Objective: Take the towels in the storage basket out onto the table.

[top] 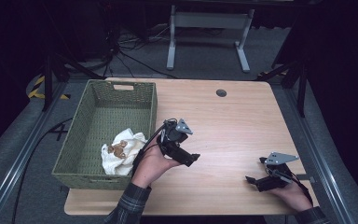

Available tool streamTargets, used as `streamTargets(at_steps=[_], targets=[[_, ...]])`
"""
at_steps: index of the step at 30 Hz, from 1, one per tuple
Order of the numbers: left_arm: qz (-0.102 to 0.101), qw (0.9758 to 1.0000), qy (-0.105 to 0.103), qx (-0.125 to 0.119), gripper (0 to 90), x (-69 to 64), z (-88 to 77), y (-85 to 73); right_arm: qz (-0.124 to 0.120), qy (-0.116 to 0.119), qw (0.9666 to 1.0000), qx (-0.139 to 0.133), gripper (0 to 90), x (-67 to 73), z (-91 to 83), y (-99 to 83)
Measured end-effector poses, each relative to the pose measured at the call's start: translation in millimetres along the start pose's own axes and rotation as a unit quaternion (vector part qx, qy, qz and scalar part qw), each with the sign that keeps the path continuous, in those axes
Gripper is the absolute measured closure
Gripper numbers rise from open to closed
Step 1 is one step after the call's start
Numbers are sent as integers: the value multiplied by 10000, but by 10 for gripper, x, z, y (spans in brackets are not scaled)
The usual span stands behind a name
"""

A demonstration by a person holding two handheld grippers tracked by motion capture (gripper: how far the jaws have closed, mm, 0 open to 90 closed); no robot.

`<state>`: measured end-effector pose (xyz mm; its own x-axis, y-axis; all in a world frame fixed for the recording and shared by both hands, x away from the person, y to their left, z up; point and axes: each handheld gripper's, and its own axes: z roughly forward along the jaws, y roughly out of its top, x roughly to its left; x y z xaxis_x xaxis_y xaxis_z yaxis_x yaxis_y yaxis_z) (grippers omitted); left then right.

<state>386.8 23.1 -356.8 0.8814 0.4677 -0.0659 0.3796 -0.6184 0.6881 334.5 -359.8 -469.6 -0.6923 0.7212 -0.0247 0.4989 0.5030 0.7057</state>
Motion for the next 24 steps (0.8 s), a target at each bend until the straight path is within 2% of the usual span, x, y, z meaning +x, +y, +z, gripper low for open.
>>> streamTargets(at_steps=[4,11,16,21,24], targets=[[22,10000,22,-10,63,30,-62,-18,0,0,10000,-1,3,0,0,0],[-124,9998,136,-95,70,112,-210,-78,-1,0,10000,-1,2,0,0,0],[-86,9997,207,-120,70,154,-308,-121,-2,0,10000,0,2,0,0,0],[-143,9995,267,-120,71,210,-407,-176,0,-1,10000,0,2,0,0,0],[-260,9989,346,-182,71,250,-462,-222,-1,-1,10000,0,2,0,0,0]])
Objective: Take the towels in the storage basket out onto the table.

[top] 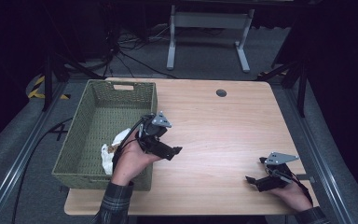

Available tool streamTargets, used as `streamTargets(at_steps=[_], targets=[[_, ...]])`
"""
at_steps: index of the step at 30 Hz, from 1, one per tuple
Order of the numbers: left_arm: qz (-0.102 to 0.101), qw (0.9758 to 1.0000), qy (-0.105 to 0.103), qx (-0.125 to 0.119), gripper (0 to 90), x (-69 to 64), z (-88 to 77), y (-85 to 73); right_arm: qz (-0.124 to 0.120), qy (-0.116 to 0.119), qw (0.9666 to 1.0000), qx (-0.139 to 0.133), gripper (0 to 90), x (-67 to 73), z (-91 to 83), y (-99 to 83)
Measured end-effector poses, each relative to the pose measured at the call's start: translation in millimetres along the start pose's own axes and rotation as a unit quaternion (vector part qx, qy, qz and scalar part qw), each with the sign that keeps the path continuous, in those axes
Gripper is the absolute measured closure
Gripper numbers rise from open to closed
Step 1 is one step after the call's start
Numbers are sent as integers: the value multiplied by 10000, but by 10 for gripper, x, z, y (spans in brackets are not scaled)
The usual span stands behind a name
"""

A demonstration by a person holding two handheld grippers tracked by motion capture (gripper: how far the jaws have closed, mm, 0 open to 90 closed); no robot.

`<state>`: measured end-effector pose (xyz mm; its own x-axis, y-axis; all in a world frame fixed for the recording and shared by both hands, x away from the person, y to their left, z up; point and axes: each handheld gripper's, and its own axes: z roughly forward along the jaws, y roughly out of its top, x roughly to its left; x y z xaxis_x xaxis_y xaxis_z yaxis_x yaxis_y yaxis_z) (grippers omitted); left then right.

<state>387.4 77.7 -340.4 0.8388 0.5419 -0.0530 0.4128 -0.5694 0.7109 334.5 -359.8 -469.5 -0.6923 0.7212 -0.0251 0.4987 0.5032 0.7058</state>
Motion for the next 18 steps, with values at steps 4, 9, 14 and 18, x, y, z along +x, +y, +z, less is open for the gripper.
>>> streamTargets(at_steps=[4,9,14,18], targets=[[-72,9999,108,44,71,57,-63,-45,1,1,10000,0,2,0,0,0],[-164,9997,202,18,78,138,-132,-118,2,1,10000,-1,2,0,0,0],[-311,9990,316,-37,82,209,-221,-186,0,1,10000,-1,2,0,0,0],[-417,9980,463,-43,87,264,-300,-247,1,0,10000,-1,2,0,0,0]])
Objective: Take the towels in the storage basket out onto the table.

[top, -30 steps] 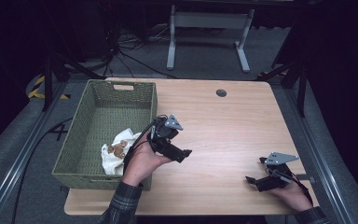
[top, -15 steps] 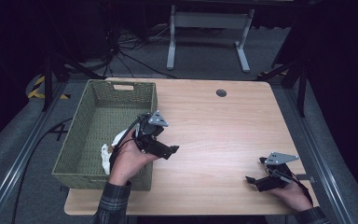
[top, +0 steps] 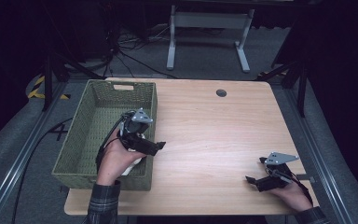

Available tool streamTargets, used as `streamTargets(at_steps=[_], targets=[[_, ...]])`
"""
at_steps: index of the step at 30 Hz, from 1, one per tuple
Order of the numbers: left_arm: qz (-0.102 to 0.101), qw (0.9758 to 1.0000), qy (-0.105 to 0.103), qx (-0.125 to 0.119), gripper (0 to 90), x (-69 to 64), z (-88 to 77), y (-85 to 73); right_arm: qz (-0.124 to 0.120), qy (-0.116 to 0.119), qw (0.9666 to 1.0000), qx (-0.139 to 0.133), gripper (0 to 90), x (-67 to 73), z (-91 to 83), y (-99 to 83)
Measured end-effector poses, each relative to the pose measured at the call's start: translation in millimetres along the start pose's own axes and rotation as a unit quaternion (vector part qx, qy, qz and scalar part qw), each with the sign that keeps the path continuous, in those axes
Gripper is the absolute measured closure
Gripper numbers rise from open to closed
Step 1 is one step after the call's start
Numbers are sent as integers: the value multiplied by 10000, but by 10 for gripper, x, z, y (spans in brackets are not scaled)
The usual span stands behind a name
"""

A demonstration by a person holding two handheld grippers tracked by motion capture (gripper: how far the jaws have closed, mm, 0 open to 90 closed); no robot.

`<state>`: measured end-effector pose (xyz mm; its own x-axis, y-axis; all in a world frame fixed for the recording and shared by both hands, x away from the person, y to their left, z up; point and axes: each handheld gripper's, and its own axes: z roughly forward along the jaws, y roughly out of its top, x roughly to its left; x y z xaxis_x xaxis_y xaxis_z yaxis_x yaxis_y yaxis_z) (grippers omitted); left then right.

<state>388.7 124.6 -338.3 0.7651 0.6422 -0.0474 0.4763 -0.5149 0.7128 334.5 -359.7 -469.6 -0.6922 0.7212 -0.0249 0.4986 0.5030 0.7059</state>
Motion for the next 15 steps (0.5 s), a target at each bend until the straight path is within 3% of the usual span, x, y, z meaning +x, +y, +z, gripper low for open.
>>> streamTargets(at_steps=[10,15], targets=[[-431,9977,517,20,101,293,-176,-253,1,1,10000,1,2,0,0,0],[-499,9968,625,79,103,402,-190,-357,-2,0,10000,0,2,0,0,0]])
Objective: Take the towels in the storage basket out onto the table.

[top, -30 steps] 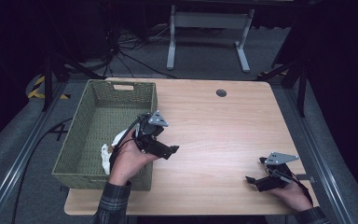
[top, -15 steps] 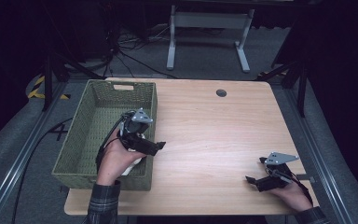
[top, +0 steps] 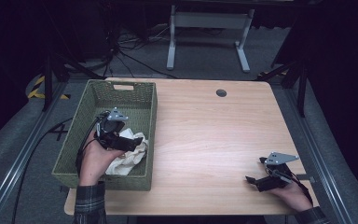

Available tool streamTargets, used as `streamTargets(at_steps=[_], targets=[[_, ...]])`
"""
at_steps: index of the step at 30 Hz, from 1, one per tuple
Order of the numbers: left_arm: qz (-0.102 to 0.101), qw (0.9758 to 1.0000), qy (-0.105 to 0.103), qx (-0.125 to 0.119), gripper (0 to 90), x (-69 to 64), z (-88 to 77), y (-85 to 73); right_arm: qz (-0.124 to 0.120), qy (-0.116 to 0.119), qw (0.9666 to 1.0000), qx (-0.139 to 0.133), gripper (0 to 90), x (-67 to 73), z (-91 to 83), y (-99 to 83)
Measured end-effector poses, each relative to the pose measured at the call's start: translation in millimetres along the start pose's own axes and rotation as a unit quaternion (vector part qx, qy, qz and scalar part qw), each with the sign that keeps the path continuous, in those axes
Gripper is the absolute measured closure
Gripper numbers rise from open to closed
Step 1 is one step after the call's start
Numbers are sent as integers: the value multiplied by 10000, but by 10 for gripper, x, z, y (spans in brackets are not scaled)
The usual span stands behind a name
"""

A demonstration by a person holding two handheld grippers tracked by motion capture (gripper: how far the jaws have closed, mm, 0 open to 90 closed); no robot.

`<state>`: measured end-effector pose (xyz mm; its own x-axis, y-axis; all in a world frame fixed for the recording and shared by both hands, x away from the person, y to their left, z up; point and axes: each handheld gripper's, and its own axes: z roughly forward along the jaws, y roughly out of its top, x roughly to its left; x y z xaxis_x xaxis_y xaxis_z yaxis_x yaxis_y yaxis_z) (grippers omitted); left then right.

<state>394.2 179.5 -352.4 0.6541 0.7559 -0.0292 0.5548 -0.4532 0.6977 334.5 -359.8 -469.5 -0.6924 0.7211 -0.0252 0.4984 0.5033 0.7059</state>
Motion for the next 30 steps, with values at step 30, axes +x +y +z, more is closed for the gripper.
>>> streamTargets(at_steps=[30], targets=[[-46,9916,140,1287,123,181,549,-290,6,6,10000,-14,2,1,6,2]])
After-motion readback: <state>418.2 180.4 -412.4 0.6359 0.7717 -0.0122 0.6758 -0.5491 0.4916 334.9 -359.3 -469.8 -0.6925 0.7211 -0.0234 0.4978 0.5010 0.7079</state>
